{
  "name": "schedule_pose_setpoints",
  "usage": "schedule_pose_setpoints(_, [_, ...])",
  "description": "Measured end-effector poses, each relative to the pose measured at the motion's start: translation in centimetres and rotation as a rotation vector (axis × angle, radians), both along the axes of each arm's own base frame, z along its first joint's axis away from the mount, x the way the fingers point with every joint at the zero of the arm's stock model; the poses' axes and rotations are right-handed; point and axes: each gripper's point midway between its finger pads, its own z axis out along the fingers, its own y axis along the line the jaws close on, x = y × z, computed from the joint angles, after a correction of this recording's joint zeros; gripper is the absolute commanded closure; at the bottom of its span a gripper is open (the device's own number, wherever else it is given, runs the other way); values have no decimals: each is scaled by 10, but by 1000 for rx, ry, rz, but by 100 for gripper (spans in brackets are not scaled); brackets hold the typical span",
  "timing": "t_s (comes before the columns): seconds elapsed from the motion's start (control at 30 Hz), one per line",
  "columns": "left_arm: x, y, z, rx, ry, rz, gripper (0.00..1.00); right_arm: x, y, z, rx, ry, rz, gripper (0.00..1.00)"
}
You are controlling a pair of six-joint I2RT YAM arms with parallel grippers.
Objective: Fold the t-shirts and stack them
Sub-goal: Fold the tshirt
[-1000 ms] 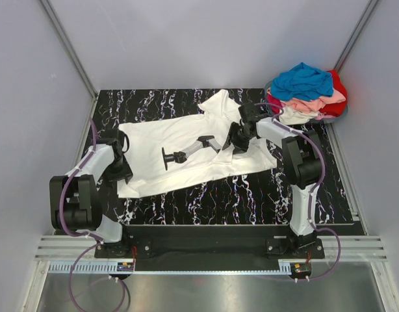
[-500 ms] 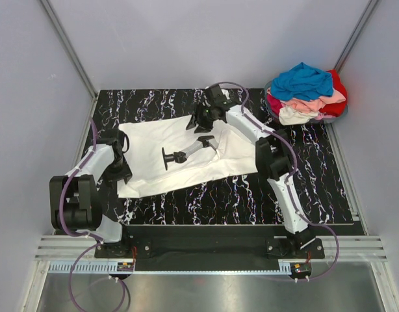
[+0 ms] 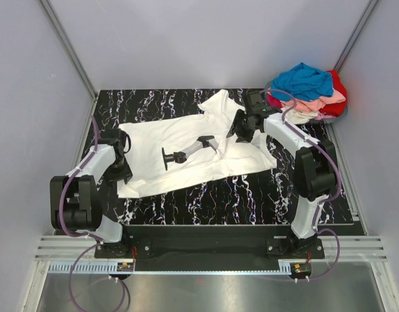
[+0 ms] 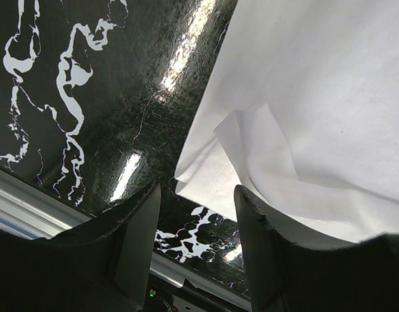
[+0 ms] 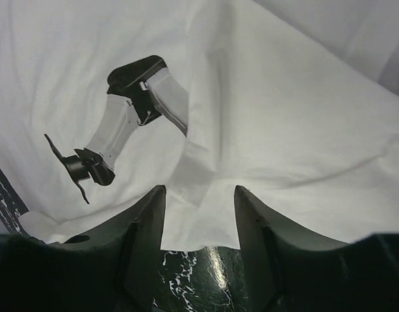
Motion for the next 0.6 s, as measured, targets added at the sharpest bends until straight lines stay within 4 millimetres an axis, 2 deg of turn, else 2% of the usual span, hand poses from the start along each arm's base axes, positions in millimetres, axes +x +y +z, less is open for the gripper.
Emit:
schedule_pose_setpoints(0.03, [0, 0, 0, 1, 0, 0, 46, -3, -7, -2, -9, 4, -16, 53])
schedule_pose_setpoints(0.1, [0, 0, 0, 2, 0, -1, 46, -12, -13, -12, -30, 25, -18, 74])
schedule_pose_setpoints(0.2, [0, 0, 0, 6, 0, -3, 46, -29, -13, -35, -59, 89, -4, 87])
schedule_pose_setpoints(0.4, [0, 1, 1, 10, 0, -3, 46, -38, -11, -70, -102, 183, 13, 91])
schedule_pose_setpoints(0.5, [0, 1, 1, 12, -2, -3, 46, -32, -8, -80, -121, 199, 18, 92])
schedule_pose_setpoints(0.6, [0, 1, 2, 13, -8, -3, 46, -22, 4, -84, -125, 196, 35, 93])
